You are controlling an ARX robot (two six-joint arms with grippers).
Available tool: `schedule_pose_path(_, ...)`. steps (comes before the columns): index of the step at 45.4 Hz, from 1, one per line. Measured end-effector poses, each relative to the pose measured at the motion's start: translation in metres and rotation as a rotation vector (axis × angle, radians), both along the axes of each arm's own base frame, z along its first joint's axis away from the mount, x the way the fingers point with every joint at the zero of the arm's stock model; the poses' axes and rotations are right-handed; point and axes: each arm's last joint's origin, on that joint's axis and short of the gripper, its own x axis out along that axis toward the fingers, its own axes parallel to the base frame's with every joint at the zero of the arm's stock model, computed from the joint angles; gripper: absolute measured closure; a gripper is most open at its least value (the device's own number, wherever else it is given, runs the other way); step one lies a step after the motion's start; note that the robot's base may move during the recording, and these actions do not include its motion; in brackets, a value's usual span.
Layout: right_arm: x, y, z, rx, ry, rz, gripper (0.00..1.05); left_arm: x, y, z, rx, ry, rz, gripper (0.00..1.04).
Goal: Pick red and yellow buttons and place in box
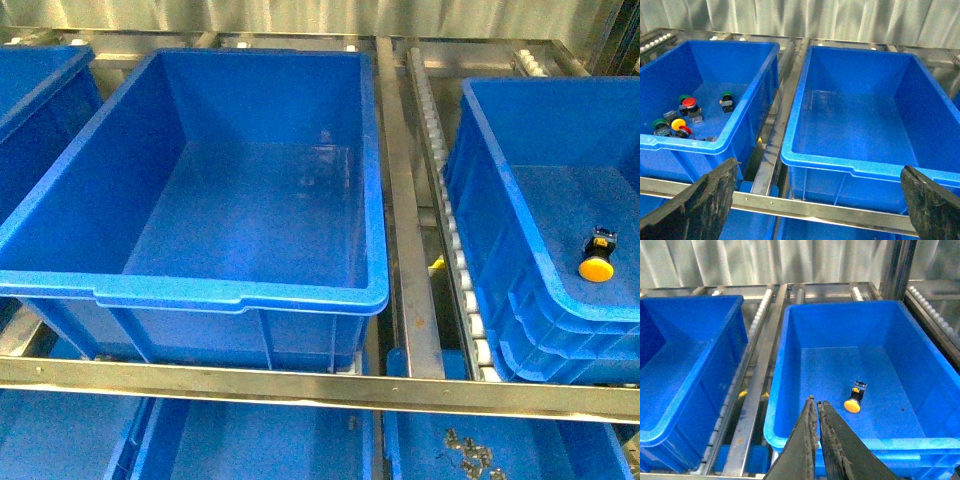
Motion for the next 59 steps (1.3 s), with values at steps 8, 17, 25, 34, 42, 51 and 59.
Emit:
schedule_pose_path(8, -0.006, 0.0, 0.001, 0.0, -0.005, 0.0, 1.02, 0.0, 0.0, 0.0, 0.0, 0.0, 0.0, 0.08)
schedule_pose_path(17, -0.012, 0.0, 0.002, 0.0, -0.007, 0.0, 1.02, 0.0, 0.0, 0.0, 0.0, 0.0, 0.0, 0.08)
schedule_pose_path(25, -0.017, 0.0, 0.002, 0.0, -0.007, 0.0, 1.02, 0.0, 0.0, 0.0, 0.0, 0.0, 0.0, 0.08)
schedule_pose_path(34, -0.023, 0.0, 0.001, 0.0, -0.006, 0.0, 1.02, 0.0, 0.0, 0.0, 0.0, 0.0, 0.0, 0.08)
schedule_pose_path(42, -0.033, 0.0, -0.001, 0.0, -0.006, -0.001, 1.02, 0.0, 0.0, 0.0, 0.0, 0.0, 0.0, 0.08)
schedule_pose_path(51, -0.033, 0.0, -0.001, -0.001, -0.004, 0.0, 0.95, 0.0, 0.0, 0.0, 0.0, 0.0, 0.0, 0.08)
schedule_pose_path(59, -0.033, 0.0, -0.001, -0.001, -0.004, 0.0, 0.67, 0.0, 0.0, 0.0, 0.0, 0.0, 0.0, 0.08)
